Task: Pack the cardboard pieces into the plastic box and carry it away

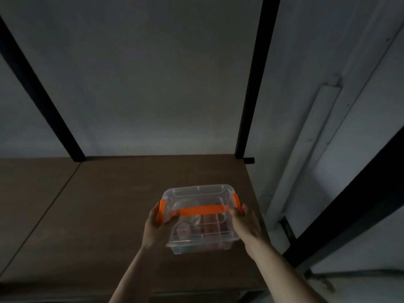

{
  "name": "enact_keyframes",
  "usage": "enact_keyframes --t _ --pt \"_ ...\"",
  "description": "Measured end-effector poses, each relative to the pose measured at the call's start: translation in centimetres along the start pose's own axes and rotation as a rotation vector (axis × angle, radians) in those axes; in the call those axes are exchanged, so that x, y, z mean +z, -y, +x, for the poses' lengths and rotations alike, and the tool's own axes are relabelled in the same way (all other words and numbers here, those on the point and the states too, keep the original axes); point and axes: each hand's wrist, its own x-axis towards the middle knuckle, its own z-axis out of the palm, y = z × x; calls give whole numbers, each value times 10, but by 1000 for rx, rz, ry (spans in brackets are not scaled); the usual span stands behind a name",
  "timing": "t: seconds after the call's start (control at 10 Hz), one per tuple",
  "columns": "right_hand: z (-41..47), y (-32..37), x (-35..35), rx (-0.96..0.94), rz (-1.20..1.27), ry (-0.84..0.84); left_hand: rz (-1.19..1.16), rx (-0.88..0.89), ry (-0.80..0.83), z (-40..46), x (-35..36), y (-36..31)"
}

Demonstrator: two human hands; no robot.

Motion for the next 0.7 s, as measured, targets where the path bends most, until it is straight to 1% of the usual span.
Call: enact_keyframes --t 0.2,0.4,0.5,0.6,0.7 --pt "8 -27 18 63 28 35 92 43 8 8 -1 29" --pt "11 -43 26 97 62 63 210 35 14 21 -4 56" --pt "8 -48 24 108 85 89 180 27 3 24 -4 71" --pt "9 -58 24 102 83 102 194 24 44 28 -7 82" --pt "7 -62 28 44 -43 25 246 19 40 16 -4 69"
